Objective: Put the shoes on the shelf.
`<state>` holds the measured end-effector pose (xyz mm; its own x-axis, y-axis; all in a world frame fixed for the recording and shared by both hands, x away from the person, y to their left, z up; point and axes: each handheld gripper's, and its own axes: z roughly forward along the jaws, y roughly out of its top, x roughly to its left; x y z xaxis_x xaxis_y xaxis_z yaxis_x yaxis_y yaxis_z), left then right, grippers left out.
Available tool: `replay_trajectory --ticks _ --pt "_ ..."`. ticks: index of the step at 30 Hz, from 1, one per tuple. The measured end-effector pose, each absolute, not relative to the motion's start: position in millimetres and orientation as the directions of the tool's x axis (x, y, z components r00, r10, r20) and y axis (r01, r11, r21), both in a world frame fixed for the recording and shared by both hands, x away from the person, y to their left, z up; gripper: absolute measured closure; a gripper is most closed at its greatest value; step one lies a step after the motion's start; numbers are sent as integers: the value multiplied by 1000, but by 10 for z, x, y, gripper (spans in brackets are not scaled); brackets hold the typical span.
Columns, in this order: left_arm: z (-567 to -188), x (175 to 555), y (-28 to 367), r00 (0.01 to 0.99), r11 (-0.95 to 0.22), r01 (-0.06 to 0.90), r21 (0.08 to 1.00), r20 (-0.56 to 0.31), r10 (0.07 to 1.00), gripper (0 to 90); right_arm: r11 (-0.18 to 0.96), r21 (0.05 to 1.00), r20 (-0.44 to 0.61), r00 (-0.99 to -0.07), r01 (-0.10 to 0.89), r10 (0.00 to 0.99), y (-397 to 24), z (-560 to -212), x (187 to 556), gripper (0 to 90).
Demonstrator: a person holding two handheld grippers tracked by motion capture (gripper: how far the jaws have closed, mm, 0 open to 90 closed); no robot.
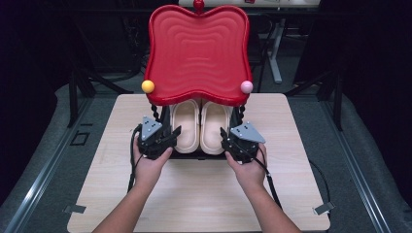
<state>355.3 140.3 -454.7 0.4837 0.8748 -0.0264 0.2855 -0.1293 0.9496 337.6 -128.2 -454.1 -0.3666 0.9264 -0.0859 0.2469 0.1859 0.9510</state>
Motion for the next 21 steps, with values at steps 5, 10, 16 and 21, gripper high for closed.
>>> replay_trajectory --ticks 5,10,16,21 --pt "-4550 3403 1439 501 -125 287 950 -37 865 495 184 954 -78 -395 238 915 -1299 -4522 3228 577" --pt "-4585 3229 1440 525 -140 277 950 -28 850 500 203 944 -78 -422 259 903 -1300 -4569 3075 607" --pt "-4665 3073 1465 528 -142 277 950 -27 849 517 225 940 -88 -454 258 887 -1263 -4665 2894 659" --pt "-4818 2945 1464 523 -157 278 948 -13 852 615 255 925 -91 -486 283 869 -1200 -4800 2819 690"
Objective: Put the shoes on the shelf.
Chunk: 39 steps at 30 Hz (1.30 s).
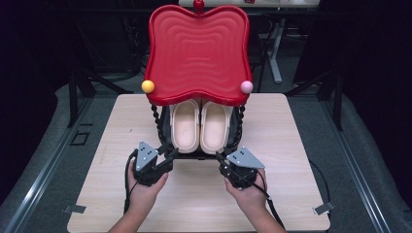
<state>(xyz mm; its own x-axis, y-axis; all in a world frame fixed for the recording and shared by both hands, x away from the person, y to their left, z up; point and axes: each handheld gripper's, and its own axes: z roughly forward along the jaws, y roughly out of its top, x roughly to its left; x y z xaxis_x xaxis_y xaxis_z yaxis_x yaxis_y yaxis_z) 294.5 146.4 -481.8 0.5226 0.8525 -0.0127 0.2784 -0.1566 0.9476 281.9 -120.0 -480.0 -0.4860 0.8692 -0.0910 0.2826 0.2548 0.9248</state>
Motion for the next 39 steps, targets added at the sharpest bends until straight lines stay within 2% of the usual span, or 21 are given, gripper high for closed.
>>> replay_trajectory --ticks 7,18,27,39 --pt "-4979 2893 1420 557 -176 310 934 -28 830 726 291 906 -104 -504 308 857 -1142 -4935 2780 775" --pt "-5099 2985 1370 570 -193 360 913 -51 820 882 259 900 -56 -495 352 867 -1145 -5048 2884 899" --pt "-5064 3075 1366 560 -184 363 914 -56 827 890 228 900 -20 -488 372 873 -1157 -5026 2962 900" --pt "-4977 3138 1409 536 -184 368 912 -46 843 895 247 900 -63 -453 360 889 -1198 -4972 2989 900"
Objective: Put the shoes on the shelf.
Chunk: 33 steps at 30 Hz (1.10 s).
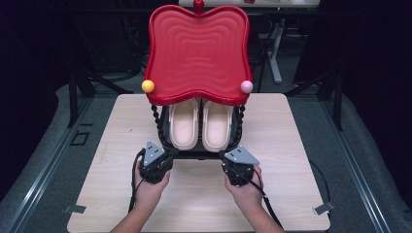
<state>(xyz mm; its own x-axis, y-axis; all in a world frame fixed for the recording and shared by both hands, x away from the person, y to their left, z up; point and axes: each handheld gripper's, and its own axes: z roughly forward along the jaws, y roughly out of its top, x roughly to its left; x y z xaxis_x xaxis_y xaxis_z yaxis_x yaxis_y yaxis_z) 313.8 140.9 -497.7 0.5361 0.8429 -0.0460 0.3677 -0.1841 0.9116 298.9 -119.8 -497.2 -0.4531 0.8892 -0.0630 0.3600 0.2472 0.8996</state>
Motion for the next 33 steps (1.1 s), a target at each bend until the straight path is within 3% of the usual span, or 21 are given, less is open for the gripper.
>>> replay_trajectory --ticks 33 --pt "-5013 3502 1282 505 -177 402 898 -56 861 892 259 887 -74 -436 383 897 -1057 -4988 3397 896"
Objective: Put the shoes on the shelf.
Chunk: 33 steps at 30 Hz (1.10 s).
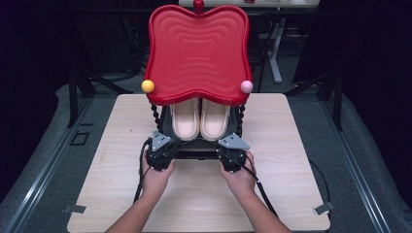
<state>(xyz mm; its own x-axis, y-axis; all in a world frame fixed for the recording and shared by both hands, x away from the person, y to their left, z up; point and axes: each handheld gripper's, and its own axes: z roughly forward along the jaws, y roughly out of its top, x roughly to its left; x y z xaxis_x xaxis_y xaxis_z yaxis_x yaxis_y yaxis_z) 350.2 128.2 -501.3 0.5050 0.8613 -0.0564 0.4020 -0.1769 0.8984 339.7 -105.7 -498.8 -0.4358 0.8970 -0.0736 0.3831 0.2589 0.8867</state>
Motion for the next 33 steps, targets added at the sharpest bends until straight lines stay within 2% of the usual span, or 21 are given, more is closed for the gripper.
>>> replay_trajectory --ticks 2,4,10,15,24,27,33 --pt "-5011 3502 1287 513 -184 401 898 -53 857 889 249 888 -62 -436 386 898 -1066 -4992 3400 875" --pt "-5006 3482 1287 516 -194 401 895 -46 855 843 242 893 -56 -437 380 898 -1074 -4996 3378 843" --pt "-4949 3379 1367 520 -176 368 913 -45 853 779 204 910 -31 -433 360 901 -1195 -4921 3293 795" --pt "-4825 3358 1427 499 -140 331 933 -47 865 645 178 921 -11 -432 346 902 -1258 -4807 3292 717" --pt "-4696 3458 1395 473 -134 313 940 -32 881 558 152 939 -9 -421 308 907 -1225 -4651 3359 611" --pt "-4692 3519 1372 465 -133 312 941 -29 885 522 144 934 5 -415 327 910 -1197 -4647 3429 581" --pt "-4738 3625 1345 454 -120 331 936 -46 890 504 137 930 10 -396 341 918 -1147 -4677 3524 552"
